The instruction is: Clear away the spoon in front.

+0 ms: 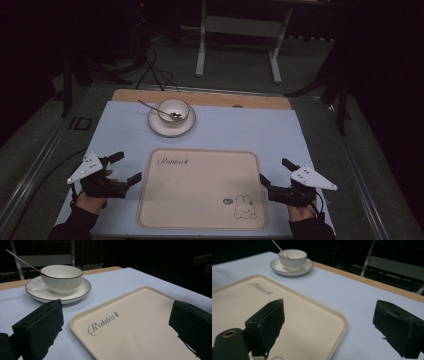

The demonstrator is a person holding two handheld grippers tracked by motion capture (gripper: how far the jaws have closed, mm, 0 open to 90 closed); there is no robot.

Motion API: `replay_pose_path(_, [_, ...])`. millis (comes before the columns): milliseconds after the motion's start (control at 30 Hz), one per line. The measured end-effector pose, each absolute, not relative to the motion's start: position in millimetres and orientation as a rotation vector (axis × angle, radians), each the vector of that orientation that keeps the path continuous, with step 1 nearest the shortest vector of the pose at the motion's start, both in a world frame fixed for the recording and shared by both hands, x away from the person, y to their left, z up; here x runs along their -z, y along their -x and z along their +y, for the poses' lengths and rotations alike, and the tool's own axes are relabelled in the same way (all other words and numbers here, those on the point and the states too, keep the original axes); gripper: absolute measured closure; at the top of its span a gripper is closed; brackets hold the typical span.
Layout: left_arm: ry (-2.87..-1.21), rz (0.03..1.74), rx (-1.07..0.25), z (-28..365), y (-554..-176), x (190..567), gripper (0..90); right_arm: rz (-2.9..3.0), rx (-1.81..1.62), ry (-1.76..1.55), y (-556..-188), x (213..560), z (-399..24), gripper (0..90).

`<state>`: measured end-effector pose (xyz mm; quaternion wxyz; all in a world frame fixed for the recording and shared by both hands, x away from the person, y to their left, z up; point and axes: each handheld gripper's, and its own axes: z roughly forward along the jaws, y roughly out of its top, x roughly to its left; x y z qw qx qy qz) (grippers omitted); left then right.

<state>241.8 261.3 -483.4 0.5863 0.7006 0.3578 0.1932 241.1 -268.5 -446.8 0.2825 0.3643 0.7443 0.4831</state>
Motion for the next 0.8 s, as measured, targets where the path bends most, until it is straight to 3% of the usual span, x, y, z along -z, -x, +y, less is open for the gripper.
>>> replay_pose_path(567, [-1.690,0.727,-0.405,250,-241,482,0.0,1.961,-1.298,-0.934,-229,442,-264,10.1])
replay_pose_path(800, [-1.698,0.674,-0.366,240,-237,464,0.0,1.957,-1.324,-0.925,-228,441,-264,10.1])
